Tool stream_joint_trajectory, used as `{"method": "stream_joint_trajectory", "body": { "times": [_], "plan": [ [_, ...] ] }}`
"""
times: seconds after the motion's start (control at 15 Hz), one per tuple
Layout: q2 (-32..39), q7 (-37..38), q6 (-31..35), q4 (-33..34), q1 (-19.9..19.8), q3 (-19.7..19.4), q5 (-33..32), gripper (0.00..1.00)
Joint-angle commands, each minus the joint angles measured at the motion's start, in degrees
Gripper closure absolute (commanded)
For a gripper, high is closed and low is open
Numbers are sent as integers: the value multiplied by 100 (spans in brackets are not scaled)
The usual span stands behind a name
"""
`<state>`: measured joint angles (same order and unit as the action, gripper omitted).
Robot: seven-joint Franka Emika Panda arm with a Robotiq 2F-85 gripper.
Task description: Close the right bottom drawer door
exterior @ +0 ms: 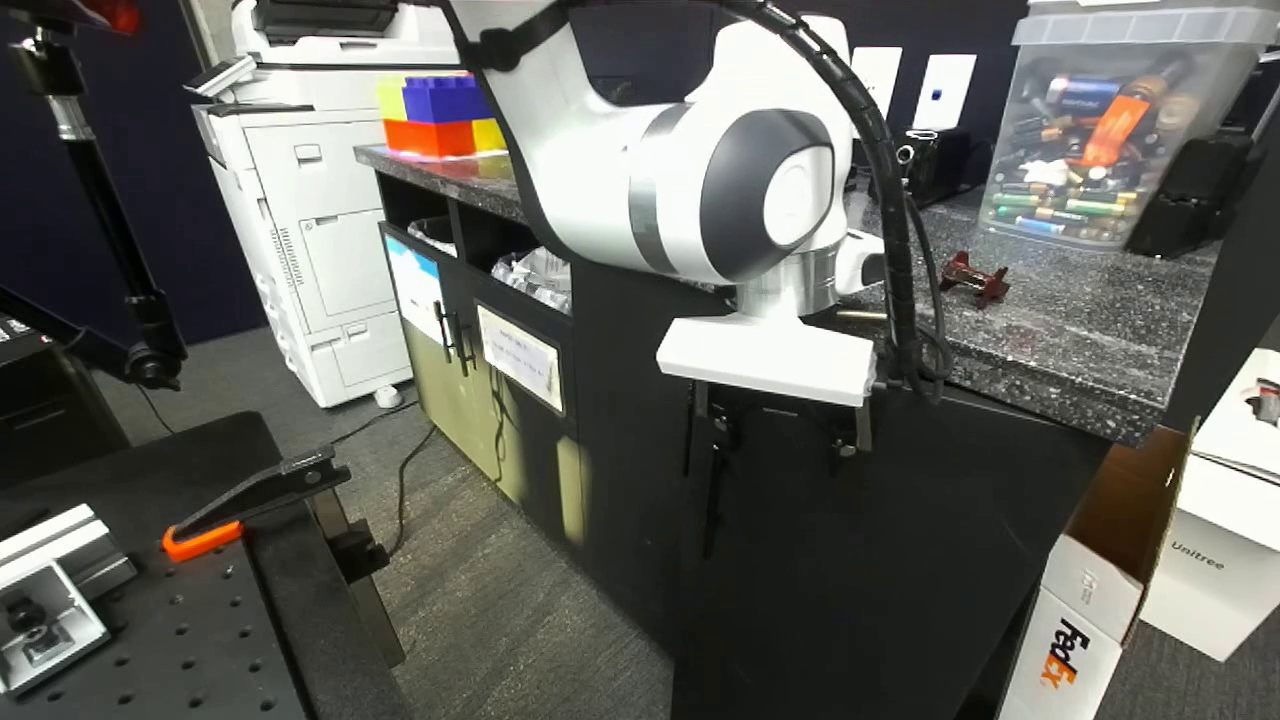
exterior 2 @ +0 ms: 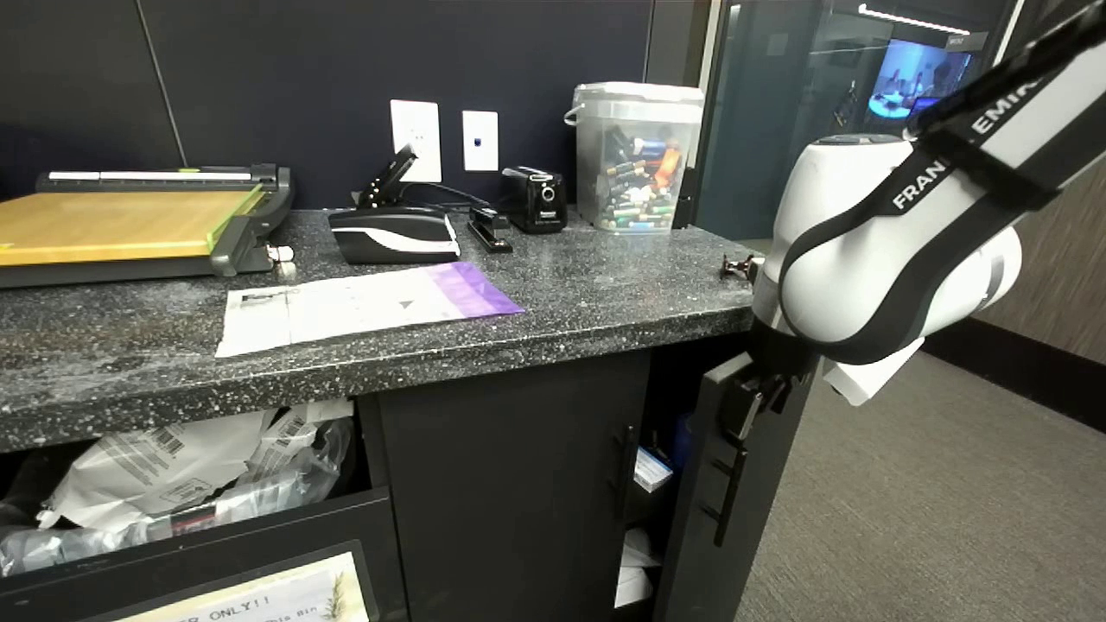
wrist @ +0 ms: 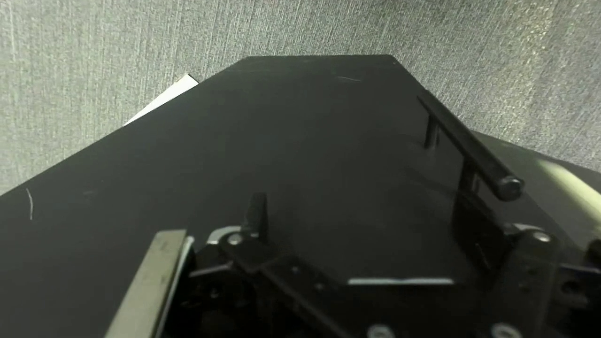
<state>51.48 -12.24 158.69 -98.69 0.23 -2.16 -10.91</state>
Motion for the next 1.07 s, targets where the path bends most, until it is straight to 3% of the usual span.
{"method": "stream_joint_trajectory", "body": {
  "times": [0.0,0.6,0.73,0.8,1.0],
  "plan": [
    [464,231,489,430,102,-114,-60,0],
    [903,933,1403,665,982,-967,-155,0],
    [563,878,935,342,811,-585,-11,0],
    [123,674,459,-51,534,-127,83,0],
    [-754,305,-410,-745,119,545,270,0]
  ]
}}
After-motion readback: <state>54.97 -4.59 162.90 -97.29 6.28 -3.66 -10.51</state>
